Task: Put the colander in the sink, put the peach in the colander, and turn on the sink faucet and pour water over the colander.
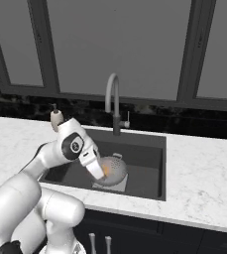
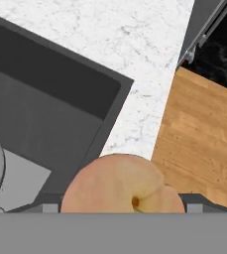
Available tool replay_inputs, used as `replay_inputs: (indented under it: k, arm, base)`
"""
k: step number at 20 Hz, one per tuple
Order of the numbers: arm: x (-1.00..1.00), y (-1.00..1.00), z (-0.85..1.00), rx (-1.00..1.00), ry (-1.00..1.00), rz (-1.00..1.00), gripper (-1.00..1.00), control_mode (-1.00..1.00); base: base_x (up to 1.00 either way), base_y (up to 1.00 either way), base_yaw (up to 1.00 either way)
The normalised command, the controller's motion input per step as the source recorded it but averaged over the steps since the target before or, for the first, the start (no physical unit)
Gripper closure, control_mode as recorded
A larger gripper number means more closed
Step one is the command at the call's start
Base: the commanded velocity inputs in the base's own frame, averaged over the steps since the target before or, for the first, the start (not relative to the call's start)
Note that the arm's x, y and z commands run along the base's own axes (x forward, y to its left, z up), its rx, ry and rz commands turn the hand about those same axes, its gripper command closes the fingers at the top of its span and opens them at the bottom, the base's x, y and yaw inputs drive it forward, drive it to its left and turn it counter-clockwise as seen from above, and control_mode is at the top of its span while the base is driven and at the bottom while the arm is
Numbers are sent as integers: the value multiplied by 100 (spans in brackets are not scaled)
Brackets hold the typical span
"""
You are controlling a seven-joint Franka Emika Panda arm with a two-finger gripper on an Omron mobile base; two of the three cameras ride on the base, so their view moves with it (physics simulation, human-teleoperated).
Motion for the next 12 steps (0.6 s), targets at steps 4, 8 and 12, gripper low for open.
replay_inputs:
  k: [4,8,12]
  arm:
    - [62,99,-3,-3,0,-4,100,-100]
    - [98,67,-20,0,0,-7,100,-100]
    - [100,27,-20,2,0,-7,100,-100]
  base:
    - [0,0,0]
    - [0,0,0]
    - [0,0,0]
